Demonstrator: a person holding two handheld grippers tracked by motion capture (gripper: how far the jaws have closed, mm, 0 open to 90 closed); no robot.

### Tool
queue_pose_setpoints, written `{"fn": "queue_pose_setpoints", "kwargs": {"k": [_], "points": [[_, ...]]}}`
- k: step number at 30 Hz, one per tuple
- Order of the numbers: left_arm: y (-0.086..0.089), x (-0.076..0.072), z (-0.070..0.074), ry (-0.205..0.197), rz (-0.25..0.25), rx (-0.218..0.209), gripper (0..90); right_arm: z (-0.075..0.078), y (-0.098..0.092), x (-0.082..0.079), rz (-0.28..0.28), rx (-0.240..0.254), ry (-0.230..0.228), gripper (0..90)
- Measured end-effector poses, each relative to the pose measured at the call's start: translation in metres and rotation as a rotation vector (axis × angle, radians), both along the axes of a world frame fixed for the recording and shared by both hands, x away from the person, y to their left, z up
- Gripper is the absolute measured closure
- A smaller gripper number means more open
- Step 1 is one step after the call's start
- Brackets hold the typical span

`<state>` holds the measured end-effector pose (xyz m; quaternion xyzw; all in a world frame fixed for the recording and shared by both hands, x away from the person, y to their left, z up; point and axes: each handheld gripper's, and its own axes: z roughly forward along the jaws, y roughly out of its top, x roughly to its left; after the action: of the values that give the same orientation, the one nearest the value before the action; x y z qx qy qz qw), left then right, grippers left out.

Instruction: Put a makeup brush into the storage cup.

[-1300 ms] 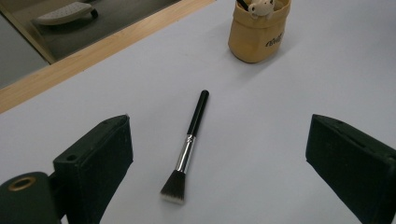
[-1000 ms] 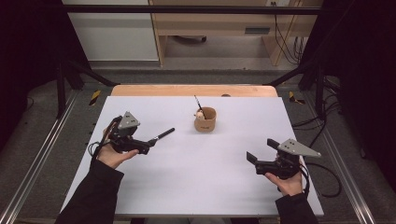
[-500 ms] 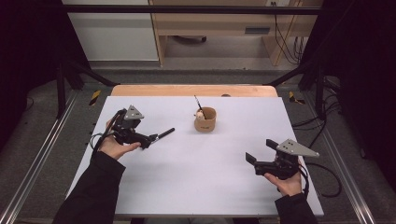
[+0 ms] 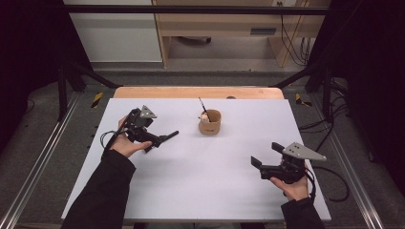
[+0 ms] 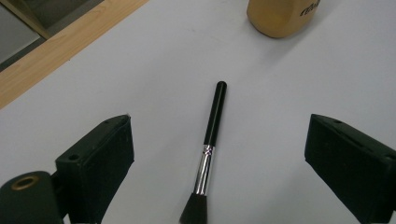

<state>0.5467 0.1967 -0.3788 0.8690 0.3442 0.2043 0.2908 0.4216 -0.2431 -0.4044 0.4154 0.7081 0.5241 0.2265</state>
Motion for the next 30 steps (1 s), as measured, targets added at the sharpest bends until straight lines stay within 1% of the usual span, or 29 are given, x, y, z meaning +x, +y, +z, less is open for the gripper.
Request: {"fn": "queue_pose_setpoints", "kwargs": {"k": [1,6,7,9,12,15,20,26,29,30], "points": [[-0.001,0.001,-0.001,0.006,-0.005,0.012,7.8,0.0,0.0,0.0,0.001,0.0,0.0,4.6],[-0.004,0.007,-0.007,0.022,-0.006,0.025,8.7,-0.001,0.002,0.001,0.004,-0.002,-0.001,4.6],[-0.004,0.008,-0.008,0.032,-0.01,0.029,8.8,-0.001,0.002,0.001,0.006,-0.003,-0.002,4.6],[-0.005,0.009,-0.01,0.032,-0.015,0.039,8.9,-0.001,0.002,0.0,0.01,-0.007,0.0,4.6],[-0.005,0.011,-0.012,0.032,-0.015,0.042,9.8,-0.001,0.002,0.0,0.012,-0.006,-0.002,4.6],[-0.005,0.014,-0.016,0.042,-0.012,0.047,10.8,-0.001,0.003,0.0,0.012,-0.005,-0.005,4.5],[-0.008,0.018,-0.021,0.052,-0.024,0.06,13.0,-0.002,0.004,0.0,0.018,-0.009,-0.004,4.6],[-0.009,0.024,-0.028,0.062,-0.011,0.071,16.8,-0.002,0.004,0.0,0.016,-0.004,-0.004,4.6],[-0.009,0.026,-0.031,0.07,-0.014,0.085,19.2,-0.002,0.004,0.0,0.015,-0.008,-0.002,4.6],[-0.01,0.026,-0.032,0.074,-0.013,0.088,20.1,-0.003,0.004,0.0,0.023,-0.02,-0.004,4.6]]}}
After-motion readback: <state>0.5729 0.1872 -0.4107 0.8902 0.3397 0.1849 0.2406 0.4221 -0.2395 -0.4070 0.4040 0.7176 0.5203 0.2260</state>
